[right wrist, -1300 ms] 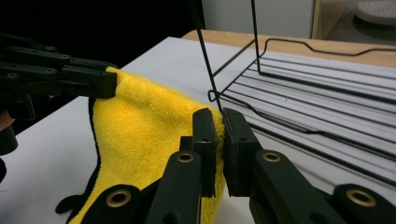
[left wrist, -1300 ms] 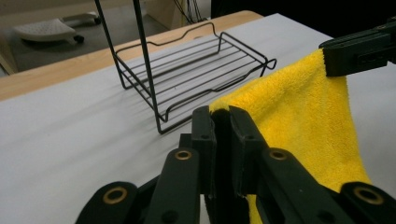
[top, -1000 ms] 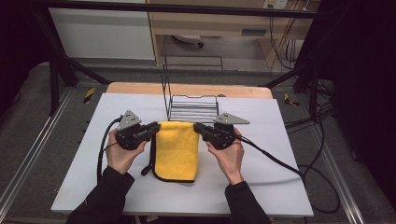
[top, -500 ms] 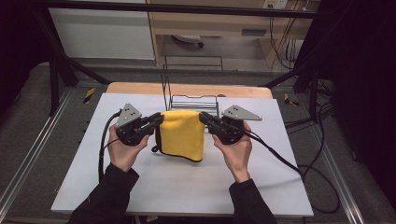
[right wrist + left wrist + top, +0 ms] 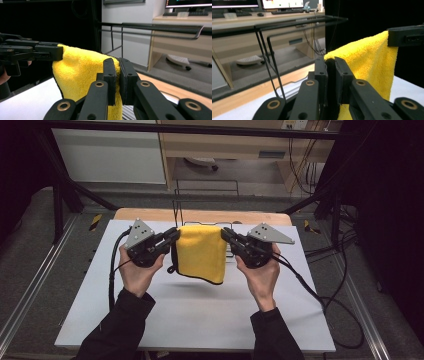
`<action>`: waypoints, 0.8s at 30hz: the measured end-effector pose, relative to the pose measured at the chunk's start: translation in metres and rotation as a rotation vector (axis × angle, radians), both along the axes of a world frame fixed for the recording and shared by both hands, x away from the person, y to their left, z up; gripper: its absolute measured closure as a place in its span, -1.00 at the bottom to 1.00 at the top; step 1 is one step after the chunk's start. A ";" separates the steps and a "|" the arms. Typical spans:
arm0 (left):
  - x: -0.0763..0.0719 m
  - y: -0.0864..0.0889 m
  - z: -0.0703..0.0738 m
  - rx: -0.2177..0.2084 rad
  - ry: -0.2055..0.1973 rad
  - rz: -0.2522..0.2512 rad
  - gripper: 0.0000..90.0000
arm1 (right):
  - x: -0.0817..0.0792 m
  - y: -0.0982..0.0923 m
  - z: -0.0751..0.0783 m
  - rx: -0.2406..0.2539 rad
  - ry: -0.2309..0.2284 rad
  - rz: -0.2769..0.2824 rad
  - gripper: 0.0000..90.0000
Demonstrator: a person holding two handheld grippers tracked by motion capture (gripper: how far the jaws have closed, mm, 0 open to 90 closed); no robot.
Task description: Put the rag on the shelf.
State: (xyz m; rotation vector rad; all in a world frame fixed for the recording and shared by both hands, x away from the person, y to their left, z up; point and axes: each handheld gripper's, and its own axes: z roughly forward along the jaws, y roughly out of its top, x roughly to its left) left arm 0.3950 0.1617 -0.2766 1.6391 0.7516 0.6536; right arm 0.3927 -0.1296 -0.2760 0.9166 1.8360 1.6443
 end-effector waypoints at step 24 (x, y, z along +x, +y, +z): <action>0.015 -0.014 0.051 -0.077 -0.110 0.017 0.81 | 0.008 -0.009 0.056 0.034 -0.134 -0.064 0.88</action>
